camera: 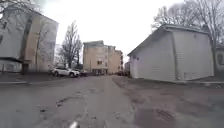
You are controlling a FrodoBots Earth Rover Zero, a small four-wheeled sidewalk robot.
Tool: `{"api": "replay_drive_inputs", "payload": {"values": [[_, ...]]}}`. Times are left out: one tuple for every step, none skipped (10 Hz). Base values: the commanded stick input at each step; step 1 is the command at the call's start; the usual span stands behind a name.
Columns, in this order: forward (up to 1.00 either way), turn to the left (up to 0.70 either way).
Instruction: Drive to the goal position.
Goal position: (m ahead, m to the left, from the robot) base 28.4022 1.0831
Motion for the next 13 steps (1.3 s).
{"api": "replay_drive_inputs", "payload": {"values": [[1.0,0.0],[1.0,0.0],[1.0,0.0],[1.0,0.0],[1.0,0.0],[1.0,0.0],[1.0,0.0],[1.0,0.0],[1.0,0.0],[1.0,0.0],[1.0,0.0],[1.0,0.0],[1.0,0.0]]}}
